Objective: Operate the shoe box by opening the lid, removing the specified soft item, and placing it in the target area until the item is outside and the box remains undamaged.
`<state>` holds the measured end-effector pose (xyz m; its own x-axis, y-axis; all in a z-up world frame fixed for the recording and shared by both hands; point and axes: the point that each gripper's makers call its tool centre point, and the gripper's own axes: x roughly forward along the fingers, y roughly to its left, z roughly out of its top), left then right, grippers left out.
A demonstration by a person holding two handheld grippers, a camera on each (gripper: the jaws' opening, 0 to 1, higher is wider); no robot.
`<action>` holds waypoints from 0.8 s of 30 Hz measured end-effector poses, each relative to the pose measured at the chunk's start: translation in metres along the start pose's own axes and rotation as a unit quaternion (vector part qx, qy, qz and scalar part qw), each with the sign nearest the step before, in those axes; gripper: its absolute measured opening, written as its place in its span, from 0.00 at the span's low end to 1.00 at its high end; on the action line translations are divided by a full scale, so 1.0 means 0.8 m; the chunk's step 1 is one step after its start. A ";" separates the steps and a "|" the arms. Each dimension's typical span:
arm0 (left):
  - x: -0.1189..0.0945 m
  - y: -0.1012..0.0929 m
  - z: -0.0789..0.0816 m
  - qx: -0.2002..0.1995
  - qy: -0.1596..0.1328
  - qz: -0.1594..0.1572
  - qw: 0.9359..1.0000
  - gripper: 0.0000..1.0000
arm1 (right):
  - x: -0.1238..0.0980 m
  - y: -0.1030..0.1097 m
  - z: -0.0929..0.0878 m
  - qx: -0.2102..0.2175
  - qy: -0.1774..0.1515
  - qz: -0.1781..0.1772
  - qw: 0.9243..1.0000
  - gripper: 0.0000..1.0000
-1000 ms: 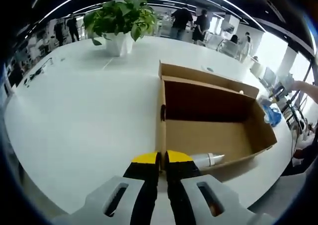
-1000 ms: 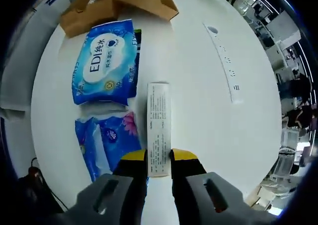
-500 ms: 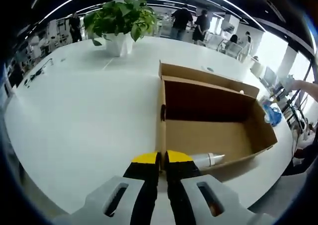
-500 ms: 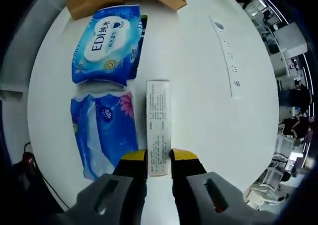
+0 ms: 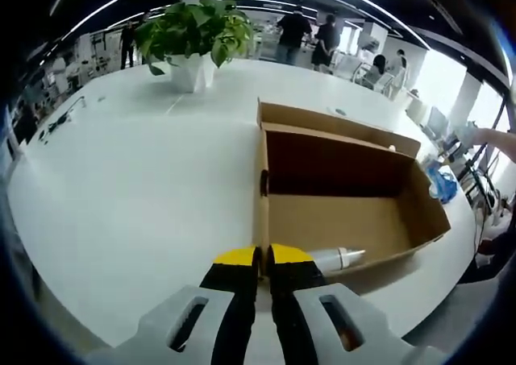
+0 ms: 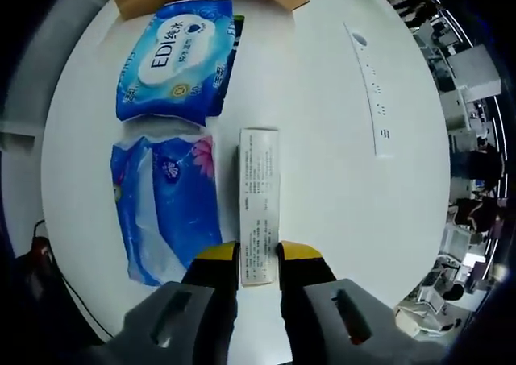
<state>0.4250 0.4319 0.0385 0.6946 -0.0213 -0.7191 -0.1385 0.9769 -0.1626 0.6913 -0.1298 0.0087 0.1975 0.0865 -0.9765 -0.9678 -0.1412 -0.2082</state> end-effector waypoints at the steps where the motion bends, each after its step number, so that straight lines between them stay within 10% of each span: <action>1: 0.000 0.000 0.000 0.001 0.000 0.000 1.000 0.02 | 0.000 0.000 0.000 -0.001 0.000 -0.002 1.000 0.16; 24: -0.012 -0.008 0.028 0.088 -0.006 -0.024 0.996 0.10 | -0.042 0.010 0.013 0.106 -0.060 -0.057 0.991 0.33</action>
<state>0.4346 0.4307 0.0614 0.7064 -0.0682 -0.7045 0.0215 0.9970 -0.0749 0.6755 -0.1235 0.0403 0.3000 0.2089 -0.9308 -0.9538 0.0848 -0.2884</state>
